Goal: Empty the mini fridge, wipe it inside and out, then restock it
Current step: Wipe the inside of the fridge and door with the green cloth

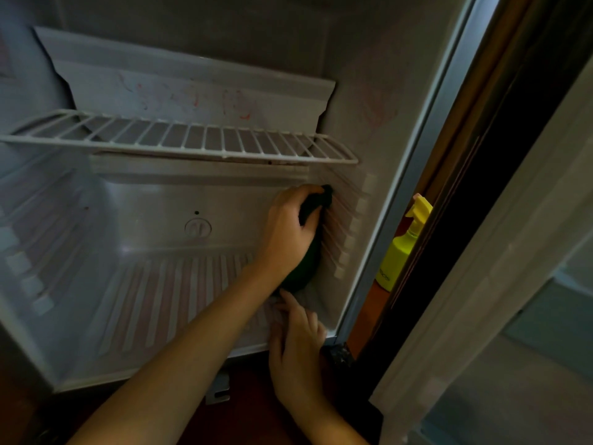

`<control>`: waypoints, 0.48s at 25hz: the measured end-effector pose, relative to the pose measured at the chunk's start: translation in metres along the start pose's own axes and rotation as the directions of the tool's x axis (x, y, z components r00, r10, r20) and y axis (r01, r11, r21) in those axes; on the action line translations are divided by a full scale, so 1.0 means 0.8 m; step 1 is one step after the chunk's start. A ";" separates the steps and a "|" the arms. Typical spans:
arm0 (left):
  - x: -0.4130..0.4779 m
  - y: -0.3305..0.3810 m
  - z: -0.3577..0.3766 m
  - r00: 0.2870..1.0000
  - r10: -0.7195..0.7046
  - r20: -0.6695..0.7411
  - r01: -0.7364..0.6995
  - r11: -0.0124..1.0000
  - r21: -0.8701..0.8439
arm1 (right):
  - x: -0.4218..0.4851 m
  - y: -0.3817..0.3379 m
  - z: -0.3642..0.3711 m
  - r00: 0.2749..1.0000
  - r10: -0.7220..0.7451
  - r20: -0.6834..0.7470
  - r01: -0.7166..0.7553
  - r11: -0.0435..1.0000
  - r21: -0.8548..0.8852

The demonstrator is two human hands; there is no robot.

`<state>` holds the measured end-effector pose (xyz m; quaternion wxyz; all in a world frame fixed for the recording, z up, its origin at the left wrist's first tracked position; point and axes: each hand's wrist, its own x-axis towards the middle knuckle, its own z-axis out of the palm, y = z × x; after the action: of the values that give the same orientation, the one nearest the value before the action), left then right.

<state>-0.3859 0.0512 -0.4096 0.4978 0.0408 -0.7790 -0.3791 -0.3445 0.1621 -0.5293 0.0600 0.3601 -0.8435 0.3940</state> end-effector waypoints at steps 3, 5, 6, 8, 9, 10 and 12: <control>0.002 0.001 0.001 0.999 0.049 -0.009 -0.049 0.998 0.050 | 0.000 0.000 0.000 1.000 -0.002 -0.002 0.002 1.000 0.001; 0.001 0.004 0.001 0.995 0.097 0.007 -0.097 0.993 0.068 | -0.001 0.000 0.002 1.000 -0.007 -0.011 0.007 1.000 0.000; 0.001 0.007 -0.001 0.993 0.118 0.017 -0.119 0.991 0.064 | -0.001 0.001 0.003 1.000 -0.008 -0.016 0.008 1.000 0.003; -0.002 0.017 -0.004 0.986 0.156 0.051 -0.158 0.987 0.039 | -0.002 0.001 0.004 1.000 -0.008 -0.030 0.009 1.000 0.014; -0.004 0.022 -0.005 0.981 0.178 0.072 -0.180 0.983 0.032 | -0.002 0.001 0.004 0.999 -0.012 -0.038 0.012 1.000 0.014; -0.005 0.025 -0.005 0.976 0.196 0.092 -0.200 0.979 0.037 | -0.002 0.002 0.004 0.999 -0.016 -0.041 0.016 1.000 0.014; -0.004 0.028 -0.008 0.979 0.166 0.121 -0.169 0.986 0.010 | -0.002 0.002 0.005 0.999 -0.012 -0.038 0.013 1.000 0.018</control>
<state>-0.3718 0.0650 -0.3965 0.4798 -0.0428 -0.8119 -0.3298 -0.3436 0.1610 -0.5332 0.0750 0.3583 -0.8364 0.4079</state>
